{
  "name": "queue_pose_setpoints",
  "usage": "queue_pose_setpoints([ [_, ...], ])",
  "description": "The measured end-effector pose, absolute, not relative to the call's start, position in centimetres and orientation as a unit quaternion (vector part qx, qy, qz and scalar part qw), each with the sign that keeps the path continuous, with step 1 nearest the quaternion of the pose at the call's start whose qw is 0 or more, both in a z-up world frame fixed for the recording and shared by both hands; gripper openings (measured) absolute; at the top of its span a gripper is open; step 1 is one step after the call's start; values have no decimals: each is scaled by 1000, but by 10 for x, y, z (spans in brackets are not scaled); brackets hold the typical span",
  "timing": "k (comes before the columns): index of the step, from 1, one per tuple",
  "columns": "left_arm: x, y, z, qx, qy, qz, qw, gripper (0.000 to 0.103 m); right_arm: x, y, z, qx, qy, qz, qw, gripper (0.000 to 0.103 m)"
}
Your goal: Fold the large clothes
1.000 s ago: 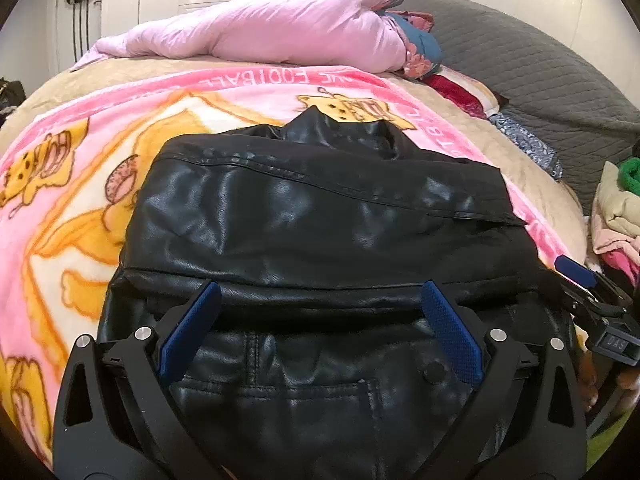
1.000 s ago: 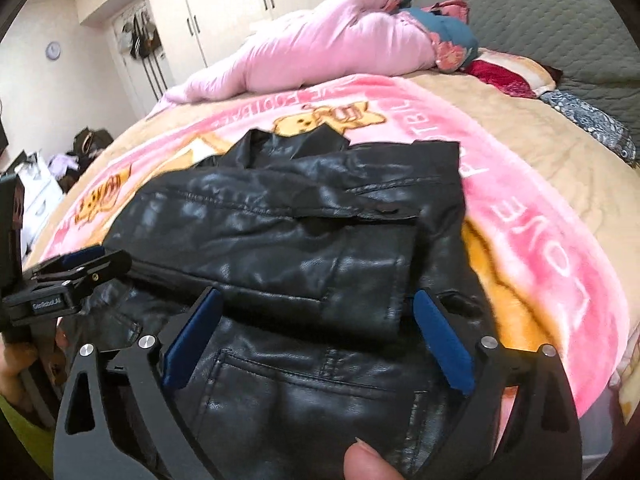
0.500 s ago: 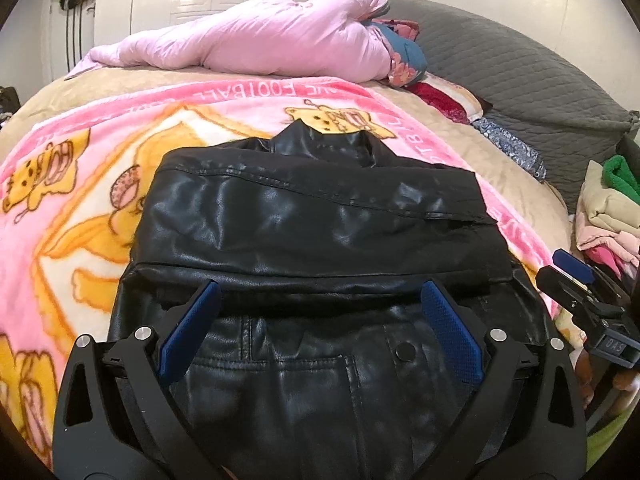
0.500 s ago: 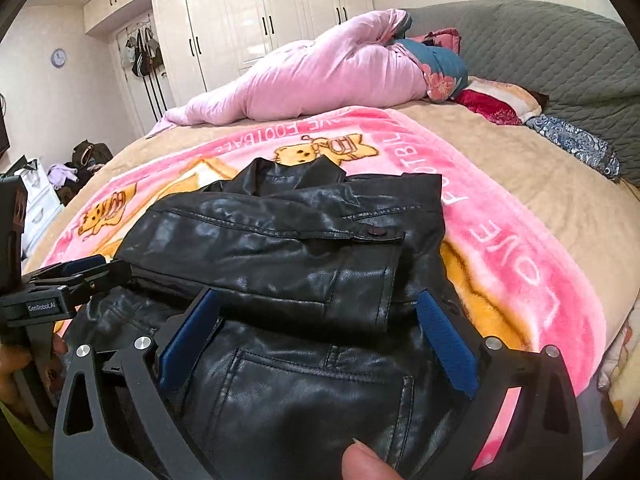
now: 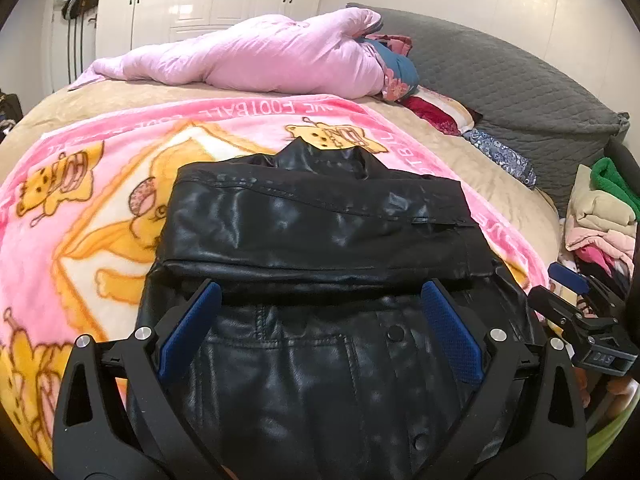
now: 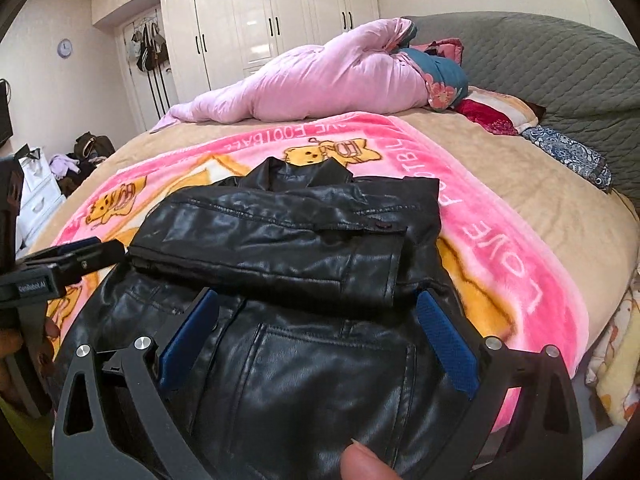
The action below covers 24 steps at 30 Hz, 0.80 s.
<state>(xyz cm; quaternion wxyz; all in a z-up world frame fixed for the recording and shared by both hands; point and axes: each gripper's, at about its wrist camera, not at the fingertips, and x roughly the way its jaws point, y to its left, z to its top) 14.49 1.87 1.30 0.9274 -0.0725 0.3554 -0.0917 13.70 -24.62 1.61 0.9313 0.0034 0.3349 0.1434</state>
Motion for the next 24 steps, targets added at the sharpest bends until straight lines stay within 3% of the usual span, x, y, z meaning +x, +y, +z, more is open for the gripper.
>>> queue_pose_setpoints([
  [24,94,79,2,-74,379,-42,921,93,76,-262,17,-1,371,148,917,99],
])
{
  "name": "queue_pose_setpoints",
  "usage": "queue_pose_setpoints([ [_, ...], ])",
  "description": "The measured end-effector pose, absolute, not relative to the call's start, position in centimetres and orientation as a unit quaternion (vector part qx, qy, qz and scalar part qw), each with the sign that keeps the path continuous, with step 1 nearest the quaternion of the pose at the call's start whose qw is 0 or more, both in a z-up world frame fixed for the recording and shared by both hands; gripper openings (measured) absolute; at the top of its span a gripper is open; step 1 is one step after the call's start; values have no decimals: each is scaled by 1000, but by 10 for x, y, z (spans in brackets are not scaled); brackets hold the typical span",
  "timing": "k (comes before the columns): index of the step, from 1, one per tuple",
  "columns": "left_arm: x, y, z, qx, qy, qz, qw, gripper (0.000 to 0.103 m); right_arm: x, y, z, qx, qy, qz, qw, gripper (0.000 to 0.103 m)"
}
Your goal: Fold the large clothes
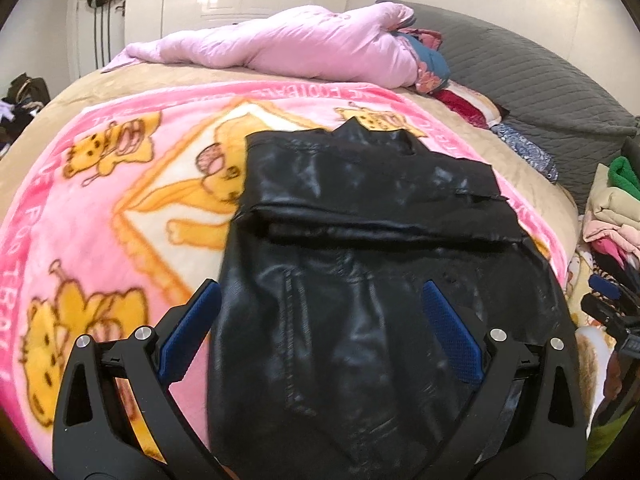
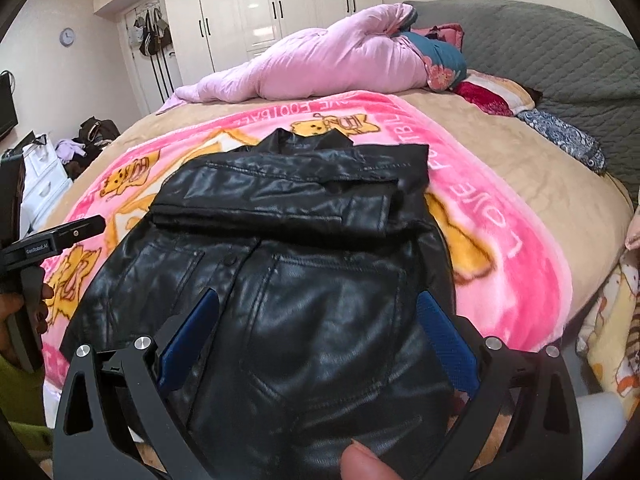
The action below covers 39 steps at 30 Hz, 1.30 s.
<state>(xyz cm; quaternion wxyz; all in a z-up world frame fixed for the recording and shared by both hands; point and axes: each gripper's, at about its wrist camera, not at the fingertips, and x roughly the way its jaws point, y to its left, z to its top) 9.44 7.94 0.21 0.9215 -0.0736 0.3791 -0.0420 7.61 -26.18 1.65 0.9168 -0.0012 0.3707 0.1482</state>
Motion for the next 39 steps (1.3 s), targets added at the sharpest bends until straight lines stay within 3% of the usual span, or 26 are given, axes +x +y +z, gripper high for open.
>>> queue_pose_setpoints([
  [39,25,120,-62,-113,468,-42,876,93,22,-286,-10,-18,414,127,901,99],
])
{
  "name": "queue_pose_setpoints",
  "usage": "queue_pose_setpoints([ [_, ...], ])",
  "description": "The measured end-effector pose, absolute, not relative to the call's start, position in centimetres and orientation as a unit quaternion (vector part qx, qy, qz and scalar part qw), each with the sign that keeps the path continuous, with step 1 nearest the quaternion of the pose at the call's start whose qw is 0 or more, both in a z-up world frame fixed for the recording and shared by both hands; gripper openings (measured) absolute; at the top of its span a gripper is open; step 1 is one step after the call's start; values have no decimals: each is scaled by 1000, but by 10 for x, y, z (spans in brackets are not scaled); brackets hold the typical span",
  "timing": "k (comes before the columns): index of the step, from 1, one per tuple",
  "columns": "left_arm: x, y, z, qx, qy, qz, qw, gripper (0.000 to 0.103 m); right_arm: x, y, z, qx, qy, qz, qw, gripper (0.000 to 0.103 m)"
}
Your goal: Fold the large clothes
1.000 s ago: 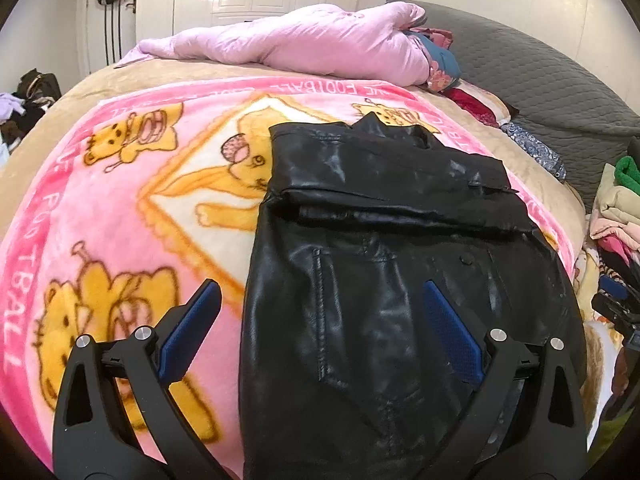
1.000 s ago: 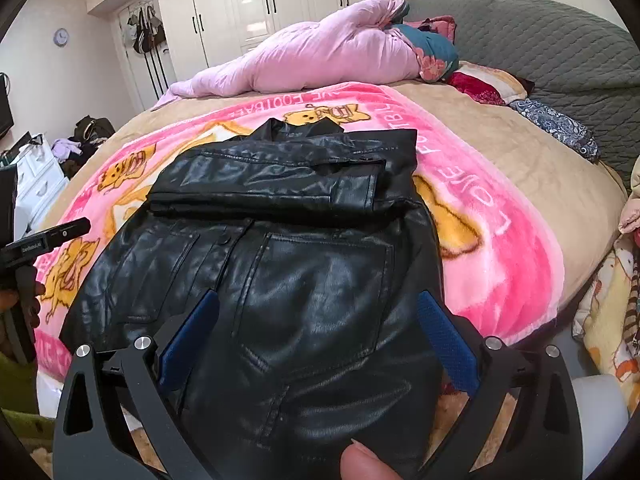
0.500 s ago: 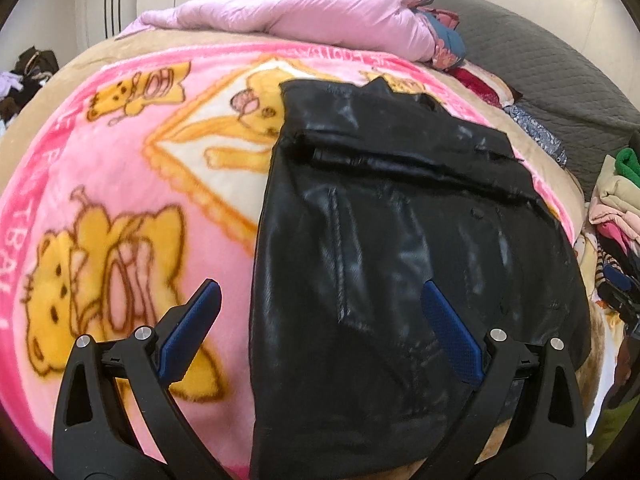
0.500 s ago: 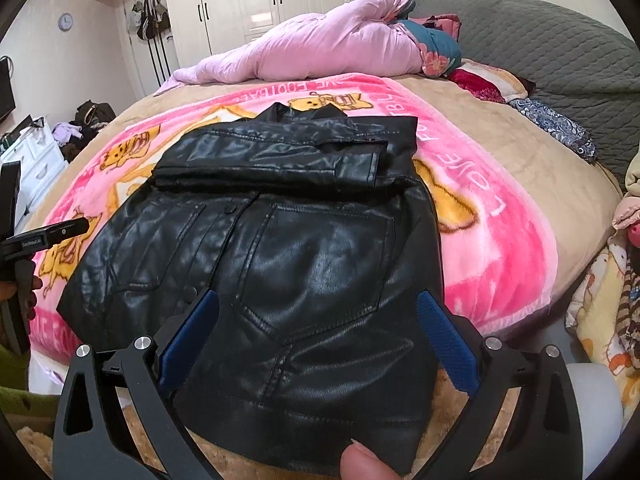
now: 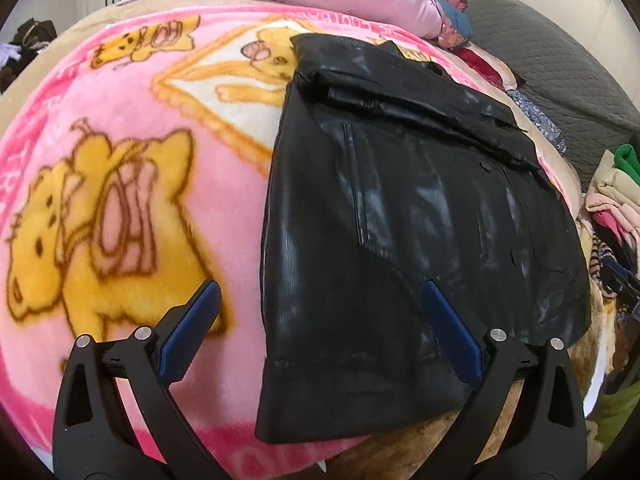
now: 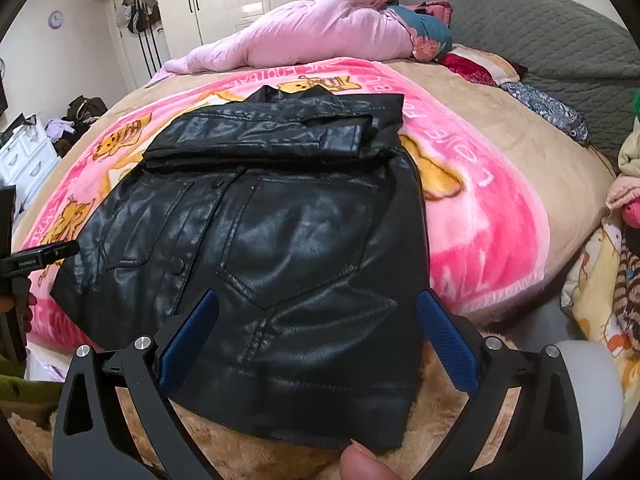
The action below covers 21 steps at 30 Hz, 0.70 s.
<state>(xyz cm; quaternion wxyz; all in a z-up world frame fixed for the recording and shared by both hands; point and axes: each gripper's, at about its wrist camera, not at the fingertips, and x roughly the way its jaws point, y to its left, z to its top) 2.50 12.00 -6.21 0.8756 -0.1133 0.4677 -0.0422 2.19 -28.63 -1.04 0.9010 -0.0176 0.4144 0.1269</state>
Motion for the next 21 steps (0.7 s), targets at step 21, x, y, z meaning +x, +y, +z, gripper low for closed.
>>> queue_pose_setpoints([
  [21,-12,119,-77,-151,501,-97,847,60,1,-314,-25,5,442,125,888,99],
])
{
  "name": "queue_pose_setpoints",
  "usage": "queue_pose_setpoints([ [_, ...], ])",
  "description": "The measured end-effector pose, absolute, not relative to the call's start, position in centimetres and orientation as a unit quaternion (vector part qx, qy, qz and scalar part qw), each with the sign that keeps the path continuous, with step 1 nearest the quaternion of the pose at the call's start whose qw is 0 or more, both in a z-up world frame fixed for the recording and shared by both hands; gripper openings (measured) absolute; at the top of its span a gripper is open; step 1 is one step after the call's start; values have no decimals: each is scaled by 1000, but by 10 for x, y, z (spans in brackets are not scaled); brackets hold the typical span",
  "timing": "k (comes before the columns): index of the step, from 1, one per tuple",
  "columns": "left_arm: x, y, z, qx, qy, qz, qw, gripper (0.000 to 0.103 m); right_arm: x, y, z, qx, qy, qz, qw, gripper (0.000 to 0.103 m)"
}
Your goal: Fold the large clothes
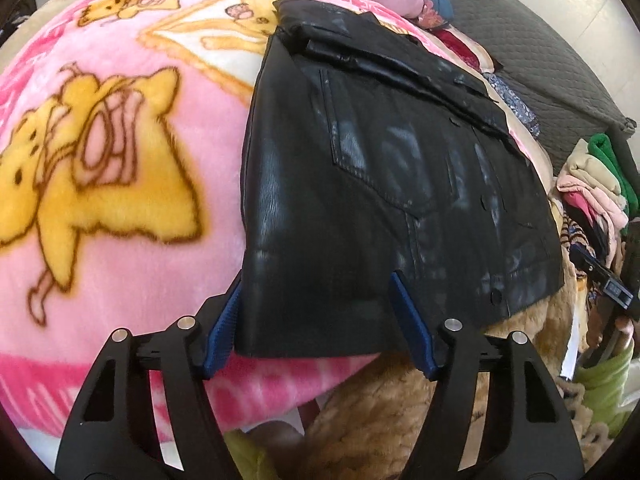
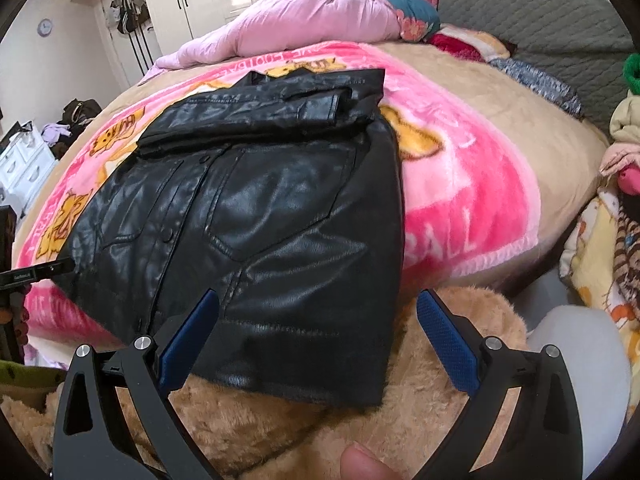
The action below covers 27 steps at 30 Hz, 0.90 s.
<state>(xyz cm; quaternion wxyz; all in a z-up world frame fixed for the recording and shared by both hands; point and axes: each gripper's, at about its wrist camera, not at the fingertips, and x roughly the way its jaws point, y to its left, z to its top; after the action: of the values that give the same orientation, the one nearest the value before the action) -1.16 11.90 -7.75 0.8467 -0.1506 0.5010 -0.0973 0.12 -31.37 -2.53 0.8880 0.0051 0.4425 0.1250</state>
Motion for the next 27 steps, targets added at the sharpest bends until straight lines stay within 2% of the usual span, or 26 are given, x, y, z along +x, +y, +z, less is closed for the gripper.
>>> queue_pose_setpoints([
  [9,-10,117,-83,-144,499,-93,850,60,5,-324,-40,19,475,127,870,97],
  [11,-9,118,-84,-148,497,-93,850,60,5,-325,-43,20,484,133,865,93],
  [12,-8,118,-84,-148,497,-93,850,60,6,-326,-45,21,487,135,862,86],
  [13,-8,119,-85,-150,496,-93,850,60,7,-327,-48,25,493,140,858,83],
  [17,-7,118,-86,-143,492,-89,854,60,11,-334,-58,52,506,154,847,81],
  [20,-4,122,-85,-150,487,-79,857,50,9,-334,-56,55,500,171,847,69],
  [22,-3,129,-83,-166,479,-74,859,30,7,-333,-51,50,488,175,853,47],
  [24,-3,133,-78,-184,467,-79,861,18,3,-334,-42,44,468,176,865,32],
  [27,-2,134,-71,-190,457,-90,864,10,-1,-332,-31,36,436,187,879,25],
])
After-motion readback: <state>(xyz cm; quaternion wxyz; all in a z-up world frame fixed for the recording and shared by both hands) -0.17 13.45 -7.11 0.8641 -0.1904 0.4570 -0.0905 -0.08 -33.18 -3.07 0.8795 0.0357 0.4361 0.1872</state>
